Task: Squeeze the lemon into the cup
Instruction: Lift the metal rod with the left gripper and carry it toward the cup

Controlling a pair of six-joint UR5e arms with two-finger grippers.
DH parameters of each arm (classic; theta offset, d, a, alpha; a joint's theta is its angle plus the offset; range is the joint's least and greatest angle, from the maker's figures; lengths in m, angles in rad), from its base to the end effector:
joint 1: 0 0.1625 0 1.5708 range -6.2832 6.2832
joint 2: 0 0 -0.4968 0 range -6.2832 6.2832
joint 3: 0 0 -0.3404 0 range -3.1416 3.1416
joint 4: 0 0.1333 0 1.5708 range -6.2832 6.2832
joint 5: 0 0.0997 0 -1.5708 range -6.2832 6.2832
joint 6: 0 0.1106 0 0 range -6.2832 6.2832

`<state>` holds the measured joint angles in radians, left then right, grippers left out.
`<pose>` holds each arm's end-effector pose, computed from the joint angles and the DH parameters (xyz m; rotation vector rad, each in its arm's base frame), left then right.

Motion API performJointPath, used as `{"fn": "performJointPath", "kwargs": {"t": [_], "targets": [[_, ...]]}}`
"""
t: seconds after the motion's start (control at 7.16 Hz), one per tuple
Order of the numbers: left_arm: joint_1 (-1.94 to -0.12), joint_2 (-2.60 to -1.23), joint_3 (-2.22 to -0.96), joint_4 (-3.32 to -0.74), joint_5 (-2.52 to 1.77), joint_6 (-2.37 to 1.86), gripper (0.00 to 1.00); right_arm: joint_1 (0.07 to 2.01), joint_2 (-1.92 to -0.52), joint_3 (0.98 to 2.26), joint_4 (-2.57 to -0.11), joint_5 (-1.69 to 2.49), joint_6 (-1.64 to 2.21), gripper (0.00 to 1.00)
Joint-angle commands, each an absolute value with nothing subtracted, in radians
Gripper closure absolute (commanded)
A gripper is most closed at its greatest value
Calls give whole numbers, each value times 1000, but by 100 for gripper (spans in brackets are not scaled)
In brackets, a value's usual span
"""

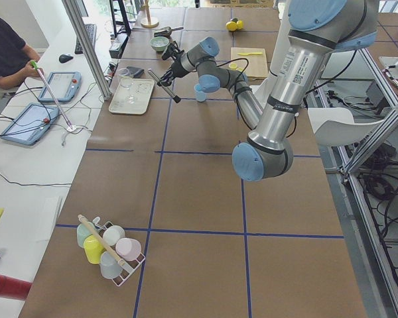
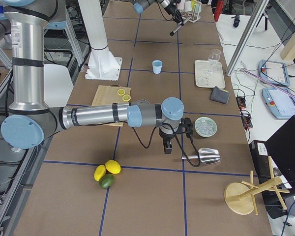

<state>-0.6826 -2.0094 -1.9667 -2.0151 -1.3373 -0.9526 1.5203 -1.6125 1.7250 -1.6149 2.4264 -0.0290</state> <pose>0.3431 -0.4837 0.2955 0.9313 0.8922 -0.2045 0.0284 -0.4239 0.6862 0.0550 -0.8563 -0.1038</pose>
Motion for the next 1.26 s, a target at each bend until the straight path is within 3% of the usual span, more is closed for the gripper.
{"fn": "performJointPath", "kwargs": {"t": [0.0,0.42,0.7,1.12], "targets": [[-649,-2017,-1959,-2211,-1199,-948,100,1531,-1591,1701,-1614,2425,-38,0],[-504,-2022,-1945,-2411,-1060,-931,100,1566,-1589,1620,-1595,2434,-40,0],[-337,-2049,-1831,-2583,-785,-927,100,1607,-1586,1574,-1592,2436,-124,0],[-252,-2118,-1798,-2591,-719,-802,100,1609,-1582,1568,-1592,2436,-130,0]]}}
